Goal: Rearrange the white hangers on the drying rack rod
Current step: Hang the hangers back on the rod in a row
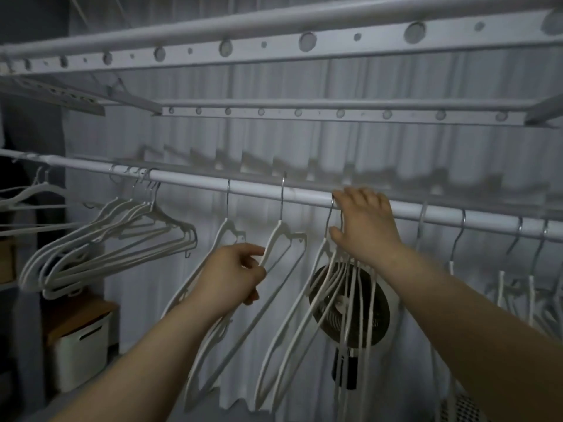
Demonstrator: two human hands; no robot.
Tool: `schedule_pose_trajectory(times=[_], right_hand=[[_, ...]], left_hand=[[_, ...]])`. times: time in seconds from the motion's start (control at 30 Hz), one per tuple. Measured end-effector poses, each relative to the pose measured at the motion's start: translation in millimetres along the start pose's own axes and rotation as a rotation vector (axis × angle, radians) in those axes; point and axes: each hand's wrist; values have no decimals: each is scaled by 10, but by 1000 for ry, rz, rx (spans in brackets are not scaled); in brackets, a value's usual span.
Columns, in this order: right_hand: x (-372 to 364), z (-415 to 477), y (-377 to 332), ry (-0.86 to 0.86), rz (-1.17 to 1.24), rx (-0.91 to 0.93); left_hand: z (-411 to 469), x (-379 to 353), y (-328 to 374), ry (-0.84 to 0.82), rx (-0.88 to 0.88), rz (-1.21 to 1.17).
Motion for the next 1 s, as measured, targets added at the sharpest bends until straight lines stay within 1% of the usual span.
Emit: schedule_pose_trajectory(times=[0.2,0.33,0.43,0.6,0.7,0.8,0.9,1.0], right_hand=[[-16,-17,44,9,-17,37],[16,-2,44,7,-12,49],[55,37,-19,21,39,35],[59,57,-243,62,23,74],[86,124,-460,64,-1,122],[108,248,-761,71,14,156],[77,418,-1134,58,9,159],[-9,647,-1544,8,19,164]], left_hand=[[195,-176,47,-50,33,9],[231,-223,18,-126,74,51],[206,-183,-30,-132,32,101],[176,114,-132,-36,-85,236],[154,371,-195,59,-140,212],[147,707,-310,160,-159,196],[163,1112,-501,227,-164,242],[242,1579,-768,344,-156,329]])
Point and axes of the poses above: each hand's wrist, its own z-axis towards the middle knuckle, its own x-axis out of the back of the hand, y = z × x, and after that the axes turned 3 degrees about -y, right-handed
